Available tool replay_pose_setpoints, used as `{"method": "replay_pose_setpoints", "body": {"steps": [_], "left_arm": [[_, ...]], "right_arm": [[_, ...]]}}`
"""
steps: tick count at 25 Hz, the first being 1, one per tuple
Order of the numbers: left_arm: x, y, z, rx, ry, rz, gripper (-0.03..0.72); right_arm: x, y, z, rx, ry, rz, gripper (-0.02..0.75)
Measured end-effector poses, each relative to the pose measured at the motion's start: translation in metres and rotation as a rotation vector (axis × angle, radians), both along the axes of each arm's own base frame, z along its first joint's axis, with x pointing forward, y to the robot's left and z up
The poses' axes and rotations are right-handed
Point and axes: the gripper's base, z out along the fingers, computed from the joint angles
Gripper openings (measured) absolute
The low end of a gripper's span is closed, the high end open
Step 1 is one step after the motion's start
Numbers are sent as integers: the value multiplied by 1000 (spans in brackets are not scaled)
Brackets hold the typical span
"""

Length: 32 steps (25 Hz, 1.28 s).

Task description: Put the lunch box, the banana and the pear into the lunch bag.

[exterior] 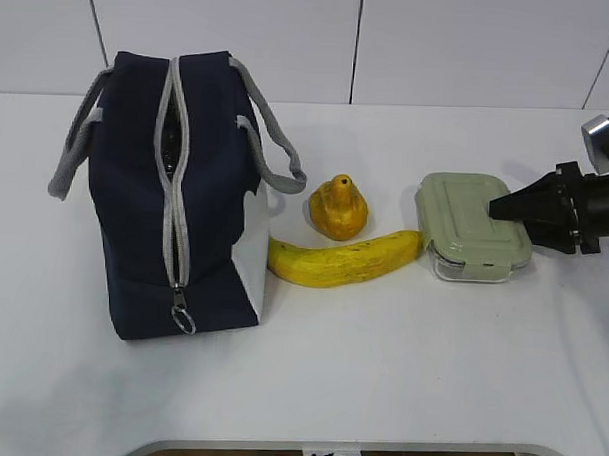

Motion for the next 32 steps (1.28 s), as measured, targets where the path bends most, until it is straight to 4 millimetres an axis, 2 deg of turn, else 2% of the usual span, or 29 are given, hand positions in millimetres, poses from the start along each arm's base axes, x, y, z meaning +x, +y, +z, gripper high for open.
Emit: {"method": "replay_pose_setpoints", "body": {"steps": [6,13,22,29,32], "left_arm": [[0,0,0,0,0,0,240],[0,0,0,0,0,0,240],[0,0,0,0,0,0,240],[-2,-2,1,-15,17,-14,240],[-4,-3,5,-27,22,-25,240]], "right_arm": [[0,0,0,9,17,-6,375],[-4,-1,4,21,156,-51,372],[-14,-3,39,-89,203,-67,370],[-20,-2,64,-90,253,-129,370],[-24,-1,81,-91,236,-146,370]]}}
